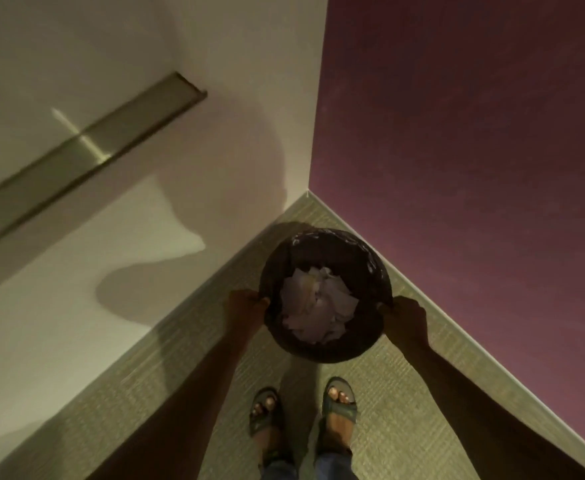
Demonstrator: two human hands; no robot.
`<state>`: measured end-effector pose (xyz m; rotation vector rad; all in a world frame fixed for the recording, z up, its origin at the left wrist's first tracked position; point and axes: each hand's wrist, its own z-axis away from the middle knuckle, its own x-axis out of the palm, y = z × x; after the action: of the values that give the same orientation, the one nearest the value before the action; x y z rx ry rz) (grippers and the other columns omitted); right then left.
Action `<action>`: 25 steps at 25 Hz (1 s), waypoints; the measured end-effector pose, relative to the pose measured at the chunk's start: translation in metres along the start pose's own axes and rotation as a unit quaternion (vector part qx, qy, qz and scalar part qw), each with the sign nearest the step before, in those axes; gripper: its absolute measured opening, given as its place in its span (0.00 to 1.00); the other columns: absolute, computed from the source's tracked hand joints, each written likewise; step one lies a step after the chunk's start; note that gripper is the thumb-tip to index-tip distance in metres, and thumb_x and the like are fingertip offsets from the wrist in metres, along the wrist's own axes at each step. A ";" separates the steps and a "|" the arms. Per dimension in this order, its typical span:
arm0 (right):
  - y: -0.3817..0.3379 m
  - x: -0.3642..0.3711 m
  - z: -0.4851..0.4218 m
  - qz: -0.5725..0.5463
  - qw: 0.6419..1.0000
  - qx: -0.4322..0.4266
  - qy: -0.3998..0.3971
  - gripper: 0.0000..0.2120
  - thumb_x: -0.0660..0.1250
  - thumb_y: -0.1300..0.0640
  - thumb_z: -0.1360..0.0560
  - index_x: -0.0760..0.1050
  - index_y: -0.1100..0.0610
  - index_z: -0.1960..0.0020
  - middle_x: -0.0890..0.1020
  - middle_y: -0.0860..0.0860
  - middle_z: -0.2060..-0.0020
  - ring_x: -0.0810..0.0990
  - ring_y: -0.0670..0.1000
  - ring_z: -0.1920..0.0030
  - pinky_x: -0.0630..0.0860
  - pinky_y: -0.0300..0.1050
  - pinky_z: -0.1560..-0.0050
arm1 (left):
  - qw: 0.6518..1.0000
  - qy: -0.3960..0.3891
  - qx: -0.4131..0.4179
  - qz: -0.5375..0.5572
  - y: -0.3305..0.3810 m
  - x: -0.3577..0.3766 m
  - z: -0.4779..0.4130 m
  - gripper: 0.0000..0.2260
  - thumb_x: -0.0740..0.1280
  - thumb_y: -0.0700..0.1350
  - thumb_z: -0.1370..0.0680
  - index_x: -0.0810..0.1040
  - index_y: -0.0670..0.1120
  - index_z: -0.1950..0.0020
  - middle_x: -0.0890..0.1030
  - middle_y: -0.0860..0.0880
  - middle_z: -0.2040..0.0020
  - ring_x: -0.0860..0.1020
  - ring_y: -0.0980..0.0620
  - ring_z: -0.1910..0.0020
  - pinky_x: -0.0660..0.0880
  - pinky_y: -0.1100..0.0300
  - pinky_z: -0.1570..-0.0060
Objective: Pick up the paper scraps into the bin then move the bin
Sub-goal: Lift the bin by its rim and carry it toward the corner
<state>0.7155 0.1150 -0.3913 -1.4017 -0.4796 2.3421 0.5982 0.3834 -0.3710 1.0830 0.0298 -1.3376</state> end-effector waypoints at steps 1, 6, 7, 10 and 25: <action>0.008 0.017 -0.017 0.008 1.000 0.002 0.000 0.14 0.67 0.57 0.22 0.80 0.69 0.57 0.83 0.65 0.57 0.82 0.64 0.55 0.66 0.46 0.61 | 1.000 0.002 -0.010 0.005 -0.013 0.016 -0.019 0.12 0.70 0.45 0.32 0.82 0.35 0.67 0.81 0.36 0.68 0.78 0.46 0.68 0.74 0.51 0.64; 0.045 0.091 -0.080 0.019 0.999 0.030 0.003 0.15 0.68 0.54 0.23 0.80 0.67 0.52 0.83 0.65 0.52 0.81 0.66 0.50 0.74 0.51 0.54 | 0.999 -0.006 -0.035 0.016 -0.064 0.076 -0.089 0.08 0.73 0.39 0.31 0.79 0.40 0.70 0.80 0.36 0.68 0.81 0.38 0.65 0.78 0.43 0.60; 0.047 0.099 -0.086 0.021 0.999 0.033 0.002 0.15 0.68 0.54 0.24 0.81 0.67 0.52 0.83 0.65 0.52 0.81 0.66 0.50 0.74 0.51 0.53 | 0.999 -0.006 -0.035 0.021 -0.067 0.081 -0.095 0.07 0.73 0.37 0.30 0.80 0.39 0.68 0.80 0.37 0.66 0.82 0.36 0.62 0.78 0.42 0.59; 0.055 0.123 -0.107 0.028 0.999 0.036 0.007 0.15 0.68 0.54 0.24 0.80 0.68 0.53 0.83 0.65 0.53 0.81 0.66 0.51 0.74 0.51 0.54 | 0.999 -0.005 -0.037 0.028 -0.082 0.099 -0.121 0.05 0.73 0.36 0.30 0.80 0.41 0.66 0.81 0.38 0.64 0.82 0.35 0.60 0.80 0.40 0.57; 0.071 0.151 -0.126 0.048 0.998 0.045 -0.004 0.17 0.65 0.54 0.21 0.77 0.68 0.43 0.80 0.66 0.45 0.77 0.67 0.43 0.71 0.51 0.48 | 1.000 -0.019 -0.015 0.015 -0.113 0.129 -0.154 0.06 0.73 0.40 0.30 0.81 0.37 0.61 0.81 0.38 0.64 0.82 0.39 0.64 0.80 0.40 0.61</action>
<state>0.7516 0.1369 -0.5964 -1.4037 -0.3105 2.4128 0.6331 0.4017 -0.5984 1.0290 0.0045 -1.3270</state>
